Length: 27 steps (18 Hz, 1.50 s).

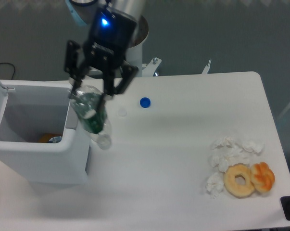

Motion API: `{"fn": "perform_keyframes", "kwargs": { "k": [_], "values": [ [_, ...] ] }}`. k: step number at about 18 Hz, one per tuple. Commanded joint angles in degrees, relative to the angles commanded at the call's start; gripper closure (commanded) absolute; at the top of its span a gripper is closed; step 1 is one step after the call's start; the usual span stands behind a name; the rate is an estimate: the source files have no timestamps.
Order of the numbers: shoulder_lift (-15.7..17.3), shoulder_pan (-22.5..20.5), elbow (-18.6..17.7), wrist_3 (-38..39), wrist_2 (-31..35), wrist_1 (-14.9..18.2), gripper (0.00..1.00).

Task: Place the plastic bottle in the trash can
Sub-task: 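Carry the held bottle up and over the white trash bin, then open the gripper to drop the bottle into the bin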

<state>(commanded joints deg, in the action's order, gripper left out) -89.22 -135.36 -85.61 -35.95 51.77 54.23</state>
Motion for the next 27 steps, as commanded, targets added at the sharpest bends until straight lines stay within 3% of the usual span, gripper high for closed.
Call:
{"fn": "perform_keyframes", "kwargs": {
  "k": [12,23,24,25,27],
  "values": [
    [3.35,7.73,-5.44,2.38,-0.09,0.0,0.37],
    [3.35,8.27,-8.79,1.94,0.0,-0.18,0.29],
    [3.26,8.27,-8.79,1.76,0.0,-0.26,0.22],
    [3.17,8.27,-8.79,1.5,0.0,-0.44,0.06],
    [3.08,8.27,-8.79,1.23,0.0,-0.79,0.01]
  ]
}}
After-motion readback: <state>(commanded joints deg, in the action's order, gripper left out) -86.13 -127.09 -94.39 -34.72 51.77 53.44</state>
